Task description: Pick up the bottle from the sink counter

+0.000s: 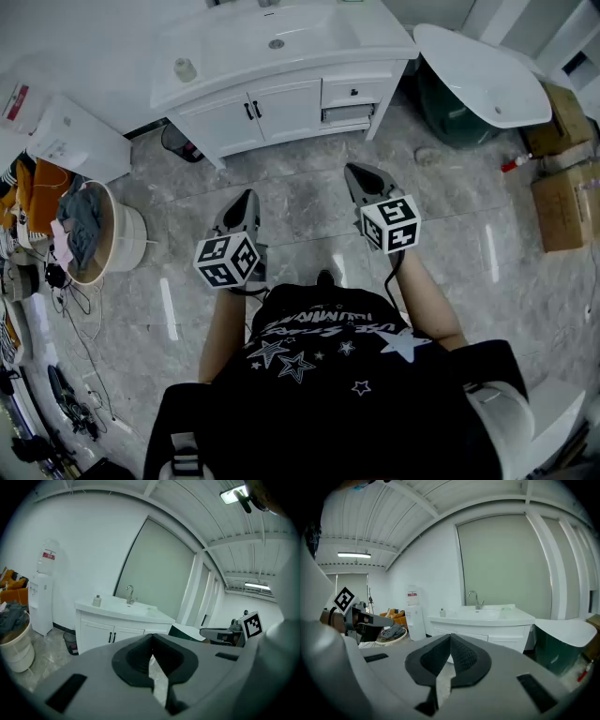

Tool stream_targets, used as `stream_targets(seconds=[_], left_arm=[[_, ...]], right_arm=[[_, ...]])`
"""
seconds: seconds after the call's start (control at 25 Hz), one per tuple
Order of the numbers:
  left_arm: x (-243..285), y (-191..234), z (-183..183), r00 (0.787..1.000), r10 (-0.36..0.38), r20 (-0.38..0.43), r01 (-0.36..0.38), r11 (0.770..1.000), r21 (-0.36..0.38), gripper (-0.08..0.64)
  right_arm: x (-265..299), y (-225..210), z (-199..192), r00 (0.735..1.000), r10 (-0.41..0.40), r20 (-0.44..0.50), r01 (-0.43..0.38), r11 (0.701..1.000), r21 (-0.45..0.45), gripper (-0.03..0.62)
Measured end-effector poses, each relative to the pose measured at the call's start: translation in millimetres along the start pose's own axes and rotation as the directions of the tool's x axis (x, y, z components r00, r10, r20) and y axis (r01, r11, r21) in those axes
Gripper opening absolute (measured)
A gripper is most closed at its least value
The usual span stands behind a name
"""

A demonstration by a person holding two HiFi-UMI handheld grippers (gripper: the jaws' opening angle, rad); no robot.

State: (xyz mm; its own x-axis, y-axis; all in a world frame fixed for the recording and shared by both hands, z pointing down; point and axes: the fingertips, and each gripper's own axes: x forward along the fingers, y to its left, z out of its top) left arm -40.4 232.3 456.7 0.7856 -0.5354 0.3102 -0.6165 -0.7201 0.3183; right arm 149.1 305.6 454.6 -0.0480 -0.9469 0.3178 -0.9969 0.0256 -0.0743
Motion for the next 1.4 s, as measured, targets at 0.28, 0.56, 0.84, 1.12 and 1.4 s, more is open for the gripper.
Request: stream_targets(seconds=[0.28, 0.56, 0.84, 1.12, 1.4], left_arm=[[4, -4, 1, 1.000, 0.018, -0.003, -0.018, 1.000, -0.005, 0.008], [1, -10, -9, 0.999, 0.042, -0.020, -0.042, 0.999, 0.007, 0.008], [-11, 6, -24, 0.994, 0.095, -0.058, -0.097, 0.995, -0.025, 0.008], [-3, 59, -22, 0.990, 0.131, -0.058, -0.136, 0.988, -0.078, 0.008], [57, 126, 2, 0.991, 0.113, -0.072, -0.123, 0.982, -0.143, 0.008]], right_arm=[[-5, -9, -3, 1.000, 0.017, -0.010, -0.017, 1.000, 0.003, 0.006], [-5, -15, -9, 0.999, 0.051, 0.004, -0.051, 0.997, 0.059, 0.006], [10, -4, -13, 0.995, 0.102, 0.014, -0.103, 0.989, 0.102, 0.006], [54, 8, -17, 0.993, 0.112, -0.025, -0.109, 0.989, 0.097, 0.008], [129, -11, 5, 0.996, 0.067, -0.050, -0.062, 0.994, 0.088, 0.008]])
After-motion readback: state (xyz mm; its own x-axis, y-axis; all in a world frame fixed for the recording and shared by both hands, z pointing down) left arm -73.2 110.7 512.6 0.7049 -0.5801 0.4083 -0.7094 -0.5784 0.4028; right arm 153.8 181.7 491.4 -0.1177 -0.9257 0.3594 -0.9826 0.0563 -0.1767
